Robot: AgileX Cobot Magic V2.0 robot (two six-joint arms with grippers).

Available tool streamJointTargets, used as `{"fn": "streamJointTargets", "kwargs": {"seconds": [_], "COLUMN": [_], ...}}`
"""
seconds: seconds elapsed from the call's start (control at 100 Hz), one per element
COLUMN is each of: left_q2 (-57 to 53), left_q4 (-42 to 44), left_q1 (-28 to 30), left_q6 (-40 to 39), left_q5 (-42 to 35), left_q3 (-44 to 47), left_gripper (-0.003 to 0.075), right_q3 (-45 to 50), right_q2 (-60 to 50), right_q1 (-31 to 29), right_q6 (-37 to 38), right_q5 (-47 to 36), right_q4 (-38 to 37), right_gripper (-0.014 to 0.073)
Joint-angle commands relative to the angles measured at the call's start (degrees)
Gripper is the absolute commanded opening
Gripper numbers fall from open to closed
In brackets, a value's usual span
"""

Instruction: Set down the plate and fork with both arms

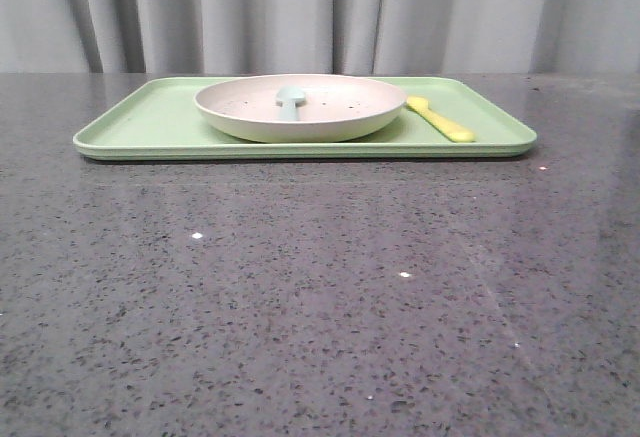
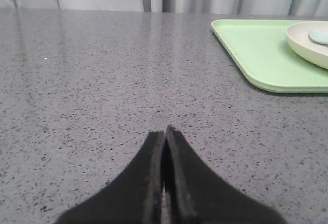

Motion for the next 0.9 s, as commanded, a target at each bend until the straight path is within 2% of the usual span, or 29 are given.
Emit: {"fn": "streamJointTargets", "kwargs": {"seconds": [0.0, 0.25, 0.42, 0.89], "left_q2": [-0.1, -0.7, -5.8, -19.6], "left_q4": [0.1, 0.1, 0.1, -0.6], "left_q1": [0.1, 0.1, 0.1, 0.1], "left_q6": [-0.1, 3.7, 5.8, 7.7], "left_q5": [-9.0, -8.4, -6.5, 4.3], "left_q3": [0.6, 0.5, 0.6, 0.6], "left_gripper": [-0.002, -0.002, -0.002, -0.002], "right_q3": [-1.4, -1.4, -1.4, -1.4], "right_q2": [0.2, 0.2, 0.2, 0.2], "right_q1": [-0.4, -0.4, -0.4, -0.4], "right_q6": [0.0, 0.0, 0.0, 0.0], "right_q5": [-2.9, -2.8, -2.8, -2.8], "right_q4": [-1.1, -1.1, -1.1, -1.1], "right_gripper": [-0.0068, -0.0068, -0.0068, -0.0068]}}
